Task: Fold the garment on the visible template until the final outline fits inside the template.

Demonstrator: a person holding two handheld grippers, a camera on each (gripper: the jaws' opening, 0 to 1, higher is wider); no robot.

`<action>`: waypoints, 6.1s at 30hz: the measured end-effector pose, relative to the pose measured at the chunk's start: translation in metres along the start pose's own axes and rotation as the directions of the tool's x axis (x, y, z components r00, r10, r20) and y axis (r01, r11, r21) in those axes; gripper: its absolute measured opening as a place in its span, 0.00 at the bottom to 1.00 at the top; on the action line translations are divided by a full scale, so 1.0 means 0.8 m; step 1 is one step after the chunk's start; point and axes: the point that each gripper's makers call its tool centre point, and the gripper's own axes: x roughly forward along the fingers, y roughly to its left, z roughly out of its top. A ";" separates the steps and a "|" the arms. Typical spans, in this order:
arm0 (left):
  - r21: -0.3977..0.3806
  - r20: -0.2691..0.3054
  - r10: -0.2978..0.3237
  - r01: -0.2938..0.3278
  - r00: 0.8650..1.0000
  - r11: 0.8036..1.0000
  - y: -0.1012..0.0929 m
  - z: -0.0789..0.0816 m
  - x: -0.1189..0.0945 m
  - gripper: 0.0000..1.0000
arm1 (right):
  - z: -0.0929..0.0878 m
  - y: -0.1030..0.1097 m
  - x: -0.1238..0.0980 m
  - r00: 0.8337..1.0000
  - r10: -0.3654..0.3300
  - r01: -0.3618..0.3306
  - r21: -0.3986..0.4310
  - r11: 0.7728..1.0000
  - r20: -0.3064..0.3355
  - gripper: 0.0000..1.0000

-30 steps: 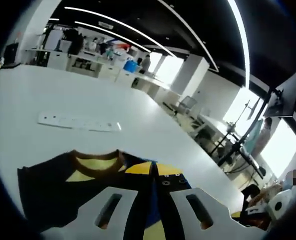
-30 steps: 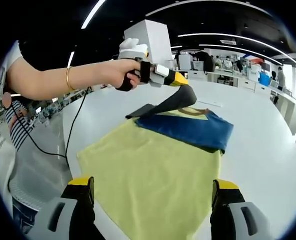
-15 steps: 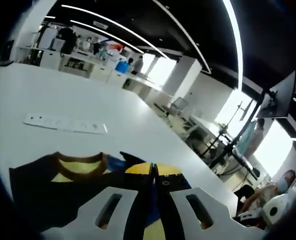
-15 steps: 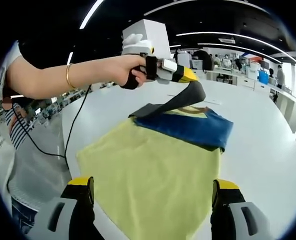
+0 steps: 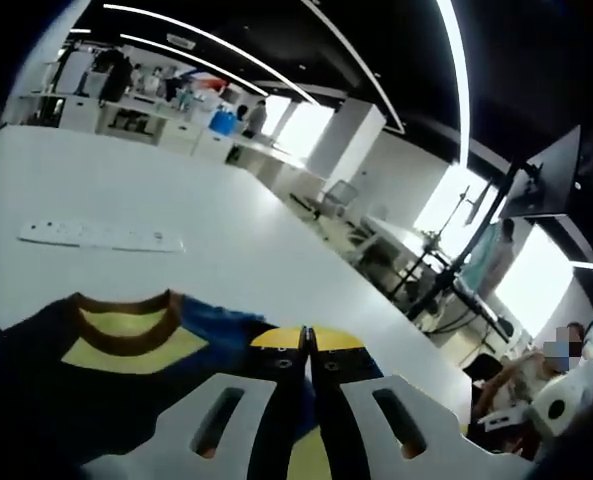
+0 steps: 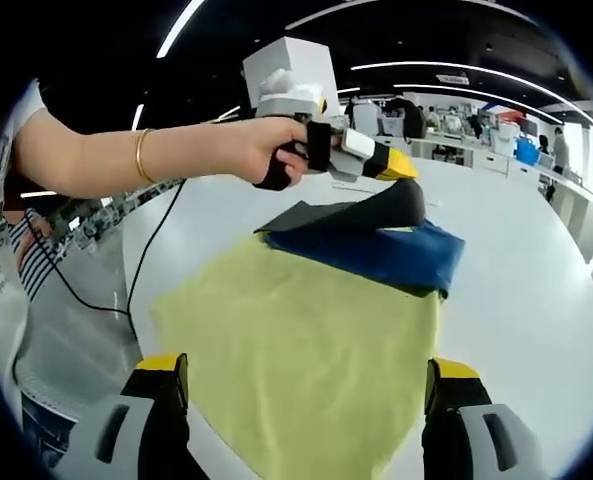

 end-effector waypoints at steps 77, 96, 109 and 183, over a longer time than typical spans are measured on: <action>0.306 -0.137 -0.176 0.211 0.975 0.929 -0.059 -0.086 -0.191 0.99 | -0.029 0.029 -0.017 0.974 0.150 -0.178 -0.166 0.970 -0.168 0.99; 0.290 -0.131 -0.091 0.126 0.987 0.949 -0.032 -0.123 -0.281 0.96 | -0.035 0.027 -0.023 0.973 0.139 -0.175 -0.201 0.964 -0.183 0.96; 0.299 -0.241 -0.043 0.117 0.969 0.947 -0.014 -0.192 -0.321 0.85 | -0.047 0.029 -0.018 0.969 0.146 -0.189 -0.219 0.957 -0.198 0.89; 0.593 -0.518 0.223 0.159 0.825 0.789 0.053 -0.281 -0.373 0.02 | -0.105 -0.024 -0.019 0.933 0.028 -0.185 -0.411 0.893 -0.359 0.10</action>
